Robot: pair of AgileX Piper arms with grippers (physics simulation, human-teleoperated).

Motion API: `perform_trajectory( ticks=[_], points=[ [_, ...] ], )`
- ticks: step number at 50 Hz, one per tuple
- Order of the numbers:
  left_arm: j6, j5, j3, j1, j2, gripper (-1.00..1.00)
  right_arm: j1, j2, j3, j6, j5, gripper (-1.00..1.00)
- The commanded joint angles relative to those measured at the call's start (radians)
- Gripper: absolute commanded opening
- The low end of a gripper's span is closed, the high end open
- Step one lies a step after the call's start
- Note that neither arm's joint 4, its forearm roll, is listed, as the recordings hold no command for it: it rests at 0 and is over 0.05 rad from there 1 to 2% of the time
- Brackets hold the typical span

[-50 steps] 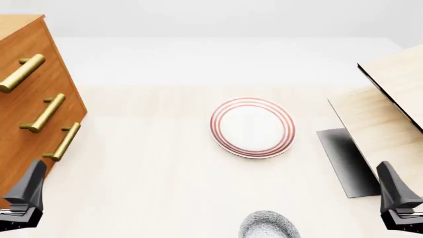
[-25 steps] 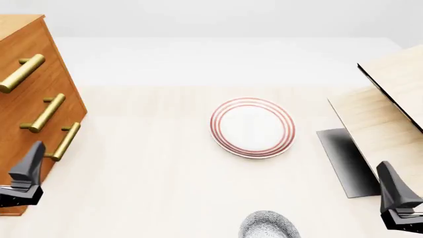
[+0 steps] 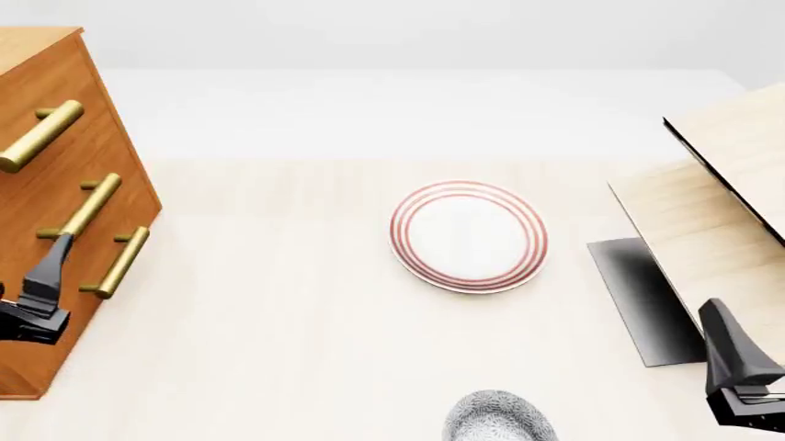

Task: Open the top drawer of the cabinet and put the bowl in it.

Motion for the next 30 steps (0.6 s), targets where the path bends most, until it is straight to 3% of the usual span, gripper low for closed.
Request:
perform_trajectory(
  ticks=[1, 13, 15, 30],
  points=[
    [0.179, -0.01, -0.04, 0.001, 0.067, 1.0, 0.0, -0.002, 0.0, -0.001, 0.0, 1.0],
    [0.281, -0.055, -0.052, -0.029, 0.12, 1.0, 0.0, -0.002, 0.0, 0.0, 0.0, 1.0],
    [0.355, -0.087, -0.027, -0.022, 0.126, 1.0, 0.0, -0.002, 0.0, 0.0, 0.0, 1.0],
    [0.518, -0.17, -0.001, 0.001, 0.153, 1.0, 0.0, -0.002, 0.0, -0.001, 0.0, 1.0]
  ],
)
